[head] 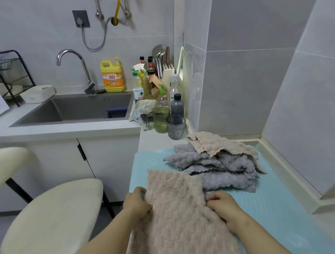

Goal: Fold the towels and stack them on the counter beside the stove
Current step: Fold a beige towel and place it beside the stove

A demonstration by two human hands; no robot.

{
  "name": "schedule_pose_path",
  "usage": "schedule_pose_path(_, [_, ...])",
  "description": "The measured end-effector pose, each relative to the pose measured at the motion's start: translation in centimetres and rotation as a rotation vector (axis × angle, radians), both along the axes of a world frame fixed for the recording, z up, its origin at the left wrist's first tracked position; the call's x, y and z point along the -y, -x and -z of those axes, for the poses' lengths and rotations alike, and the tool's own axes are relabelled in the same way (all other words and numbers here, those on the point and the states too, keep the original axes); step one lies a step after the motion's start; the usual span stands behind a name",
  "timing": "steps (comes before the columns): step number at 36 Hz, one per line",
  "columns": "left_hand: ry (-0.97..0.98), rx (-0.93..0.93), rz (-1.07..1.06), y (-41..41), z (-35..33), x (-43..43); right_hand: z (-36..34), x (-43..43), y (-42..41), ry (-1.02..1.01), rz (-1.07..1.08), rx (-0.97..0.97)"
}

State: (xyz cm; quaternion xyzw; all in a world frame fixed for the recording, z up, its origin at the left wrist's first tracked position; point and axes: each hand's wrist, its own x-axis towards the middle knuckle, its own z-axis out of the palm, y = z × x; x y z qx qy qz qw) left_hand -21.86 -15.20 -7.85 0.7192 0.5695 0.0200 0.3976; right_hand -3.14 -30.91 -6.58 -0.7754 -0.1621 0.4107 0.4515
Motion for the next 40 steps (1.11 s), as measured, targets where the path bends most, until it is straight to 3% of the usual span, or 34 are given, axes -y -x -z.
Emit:
schedule_pose_path(6, [0.02, 0.004, 0.016, 0.0, 0.2, -0.5, -0.3, -0.3, 1.1, 0.306, -0.337, 0.415])
schedule_pose_path(8, [0.022, -0.003, 0.022, -0.1, 0.2, -0.5, -0.4, -0.3, 1.3, 0.338, -0.375, 0.464])
schedule_pose_path(17, [-0.022, -0.021, 0.083, 0.2, 0.5, -0.6, -0.2, -0.1, 0.7, 0.264, -0.345, 0.421])
schedule_pose_path(24, [-0.027, -0.015, 0.093, 0.4, 0.6, -0.5, -0.7, -0.9, 0.5, 0.134, -0.252, 0.167])
schedule_pose_path(31, [0.044, 0.007, 0.075, 0.3, 0.3, -1.0, -0.8, 0.0, 1.5, 0.15, -0.359, 0.281])
schedule_pose_path(40, [0.057, 0.003, 0.085, 0.2, 0.1, -1.0, -0.9, 0.6, 3.5, 0.121, -0.324, 0.473])
